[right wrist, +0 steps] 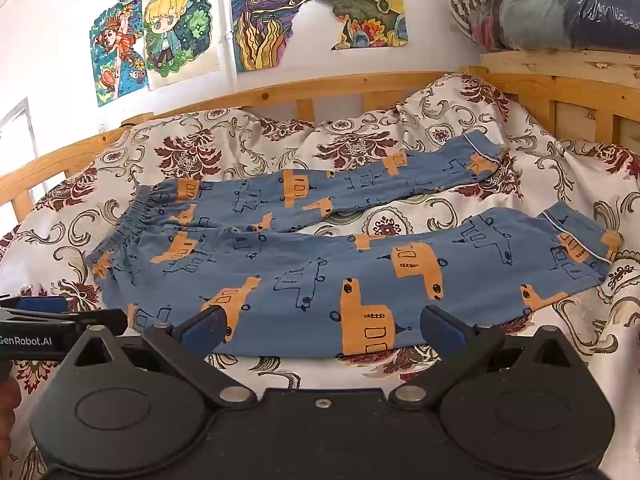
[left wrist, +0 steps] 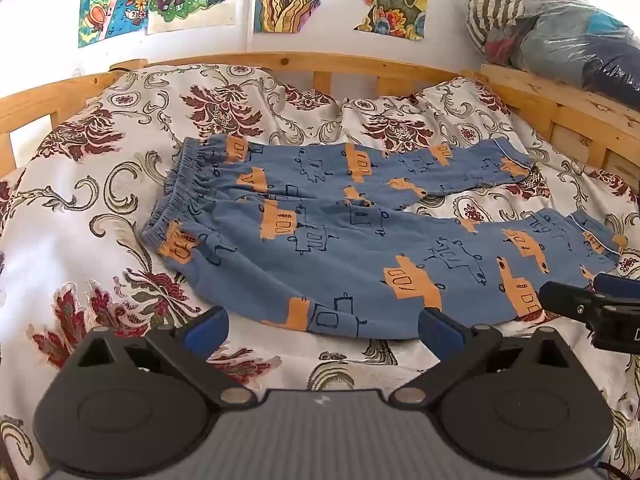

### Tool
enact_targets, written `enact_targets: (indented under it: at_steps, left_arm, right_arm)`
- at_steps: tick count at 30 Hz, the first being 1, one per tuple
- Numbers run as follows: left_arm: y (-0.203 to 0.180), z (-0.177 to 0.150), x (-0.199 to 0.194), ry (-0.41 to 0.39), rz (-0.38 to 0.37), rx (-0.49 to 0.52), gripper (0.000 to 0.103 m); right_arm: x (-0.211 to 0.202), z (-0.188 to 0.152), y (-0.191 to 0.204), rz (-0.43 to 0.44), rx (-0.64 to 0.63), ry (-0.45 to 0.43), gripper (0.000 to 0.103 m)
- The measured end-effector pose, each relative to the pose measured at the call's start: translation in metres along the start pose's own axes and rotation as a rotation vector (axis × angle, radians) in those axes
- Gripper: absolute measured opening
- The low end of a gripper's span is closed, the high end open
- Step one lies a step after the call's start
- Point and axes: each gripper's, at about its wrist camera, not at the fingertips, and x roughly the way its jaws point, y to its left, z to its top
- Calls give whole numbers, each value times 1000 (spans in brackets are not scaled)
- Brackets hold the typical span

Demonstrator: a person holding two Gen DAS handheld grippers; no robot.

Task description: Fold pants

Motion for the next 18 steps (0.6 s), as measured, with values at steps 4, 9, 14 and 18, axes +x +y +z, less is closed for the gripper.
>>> enact_targets:
  at_steps: [4, 9, 14, 18]
  left_arm:
    - [0, -1, -1, 2, -7, 4, 103]
    - [6, -1, 1, 3, -4, 2, 103]
    - [2, 0, 1, 7, -3, 1, 103]
    - [0, -1, 1, 11, -2, -3, 103]
  right_arm:
    - [0, 0, 0, 1, 1, 2, 102]
    - [0, 0, 0, 1, 2, 3, 102]
    - [1, 0, 0, 2, 3, 4, 102]
    - [1, 0, 0, 2, 3, 4, 102]
